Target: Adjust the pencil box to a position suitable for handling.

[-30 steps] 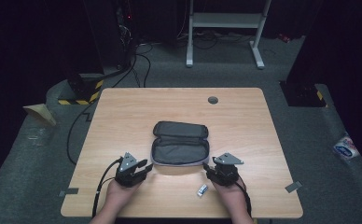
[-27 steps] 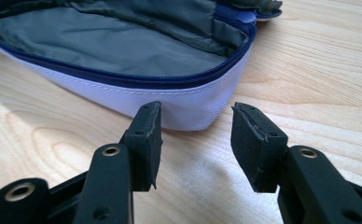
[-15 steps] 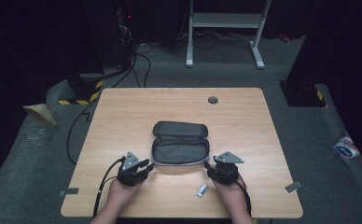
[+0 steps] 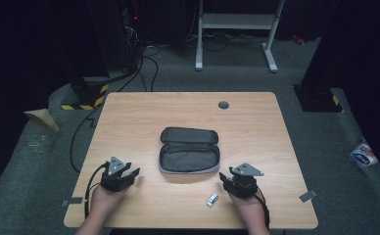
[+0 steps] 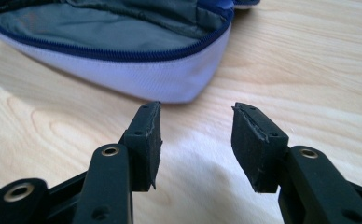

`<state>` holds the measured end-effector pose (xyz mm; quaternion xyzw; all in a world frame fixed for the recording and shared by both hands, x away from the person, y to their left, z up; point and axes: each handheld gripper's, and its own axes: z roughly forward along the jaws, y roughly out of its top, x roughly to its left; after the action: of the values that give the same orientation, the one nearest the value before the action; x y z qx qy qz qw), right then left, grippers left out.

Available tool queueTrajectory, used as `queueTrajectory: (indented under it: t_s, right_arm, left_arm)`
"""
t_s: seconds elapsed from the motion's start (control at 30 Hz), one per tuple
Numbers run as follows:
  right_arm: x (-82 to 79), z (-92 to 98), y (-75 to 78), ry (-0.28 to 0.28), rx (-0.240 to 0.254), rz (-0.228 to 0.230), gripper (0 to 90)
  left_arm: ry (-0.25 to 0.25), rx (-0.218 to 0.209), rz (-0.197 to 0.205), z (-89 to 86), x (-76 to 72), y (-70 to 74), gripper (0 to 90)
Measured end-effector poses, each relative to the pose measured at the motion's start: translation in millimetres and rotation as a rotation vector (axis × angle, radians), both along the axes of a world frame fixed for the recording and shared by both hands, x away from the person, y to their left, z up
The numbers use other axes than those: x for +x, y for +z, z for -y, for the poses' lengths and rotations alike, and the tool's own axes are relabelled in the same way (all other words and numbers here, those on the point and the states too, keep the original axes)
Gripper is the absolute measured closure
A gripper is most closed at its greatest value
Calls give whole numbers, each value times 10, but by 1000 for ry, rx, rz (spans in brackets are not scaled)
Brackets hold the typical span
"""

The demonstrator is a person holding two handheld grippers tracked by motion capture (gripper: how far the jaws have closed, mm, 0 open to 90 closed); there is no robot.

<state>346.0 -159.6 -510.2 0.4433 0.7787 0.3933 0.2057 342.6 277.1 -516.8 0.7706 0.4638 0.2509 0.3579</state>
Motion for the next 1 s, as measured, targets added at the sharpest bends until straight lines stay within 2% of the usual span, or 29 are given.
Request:
queueTrajectory:
  t_s: [0.03, 0.1, 0.13, 0.2, 0.23, 0.3, 0.4, 0.57, 0.73, 0.87, 1.0]
  right_arm:
    - [-21, 22, 1, 2, -3, -3, 523]
    - [-60, 70, 5, 13, -22, -10, 520]
    - [-79, 101, 13, 20, -30, -9, 518]
    - [-143, 172, 37, 23, -14, -9, 510]
    - [-168, 188, 41, 26, -16, -10, 503]
    - [-255, 189, 47, 40, -9, -18, 478]
    - [-338, 115, 58, 75, 3, -29, 447]
    - [-457, -54, 42, 154, -14, -45, 411]
    - [-519, -179, 50, 211, -5, -49, 396]
    - [-533, -269, 6, 262, -17, -79, 398]
    - [-540, -310, -32, 274, -52, -88, 401]
  left_arm:
    - [12, 19, -10, -63, 0, -14, 524]
    - [40, 29, -21, -187, -18, -46, 499]
    - [48, 22, -37, -251, -24, -74, 472]
    - [61, -28, -71, -317, -20, -112, 358]
    - [69, -35, -74, -330, -20, -113, 342]
    - [71, -19, -70, -292, -20, -119, 301]
    - [74, -20, -68, -271, -5, -120, 296]
    - [76, -20, -68, -273, -4, -120, 295]
    - [76, -20, -68, -272, -3, -120, 296]
    - [76, -20, -68, -272, -3, -120, 295]
    - [76, -20, -68, -272, -3, -120, 295]
